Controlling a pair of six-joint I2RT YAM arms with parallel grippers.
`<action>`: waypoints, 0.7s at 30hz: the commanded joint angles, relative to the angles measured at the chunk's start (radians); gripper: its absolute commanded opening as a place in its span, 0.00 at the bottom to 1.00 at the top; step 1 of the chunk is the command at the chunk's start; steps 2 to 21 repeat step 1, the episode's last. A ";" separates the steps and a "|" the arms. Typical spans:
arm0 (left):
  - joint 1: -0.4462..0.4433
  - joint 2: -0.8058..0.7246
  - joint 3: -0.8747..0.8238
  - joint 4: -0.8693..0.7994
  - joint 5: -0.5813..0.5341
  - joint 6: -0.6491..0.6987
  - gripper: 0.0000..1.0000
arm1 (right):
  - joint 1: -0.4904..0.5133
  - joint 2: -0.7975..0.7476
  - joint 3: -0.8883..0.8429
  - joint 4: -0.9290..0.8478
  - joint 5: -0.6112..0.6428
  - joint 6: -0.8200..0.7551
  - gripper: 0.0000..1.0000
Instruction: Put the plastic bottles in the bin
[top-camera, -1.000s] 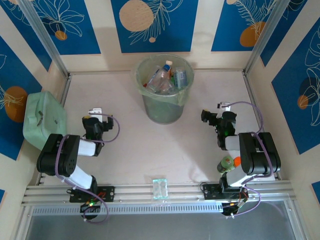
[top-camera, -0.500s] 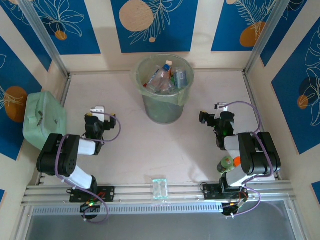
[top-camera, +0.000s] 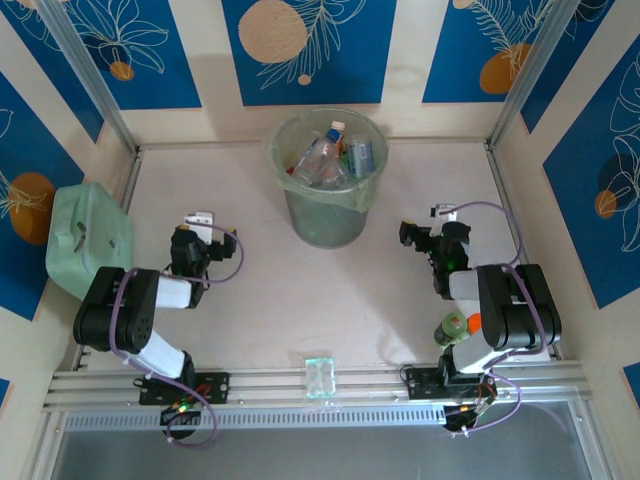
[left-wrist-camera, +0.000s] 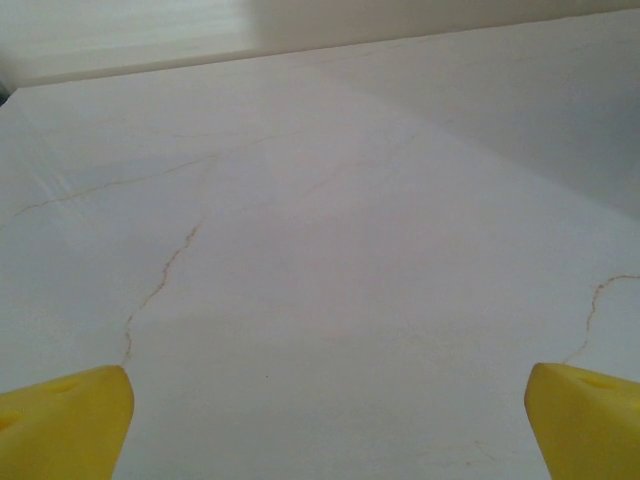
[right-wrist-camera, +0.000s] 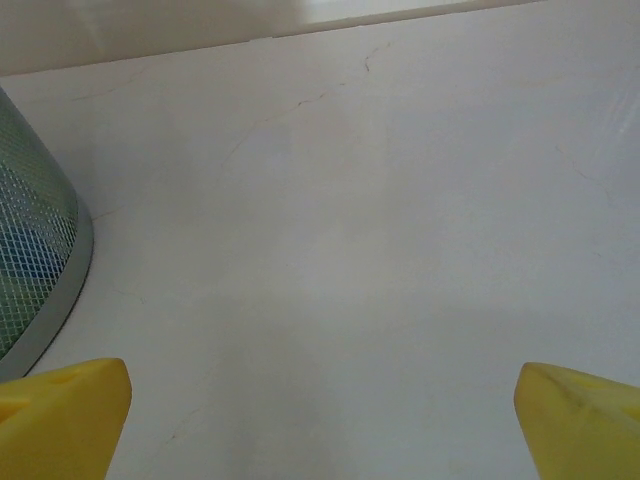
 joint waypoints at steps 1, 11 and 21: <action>0.015 0.007 0.018 0.001 0.035 0.013 1.00 | 0.001 -0.004 0.016 0.011 -0.008 -0.016 0.99; 0.015 0.007 0.018 0.001 0.035 0.013 1.00 | 0.001 -0.004 0.016 0.011 -0.008 -0.016 0.99; 0.015 0.007 0.018 0.001 0.035 0.013 1.00 | 0.001 -0.004 0.016 0.011 -0.008 -0.016 0.99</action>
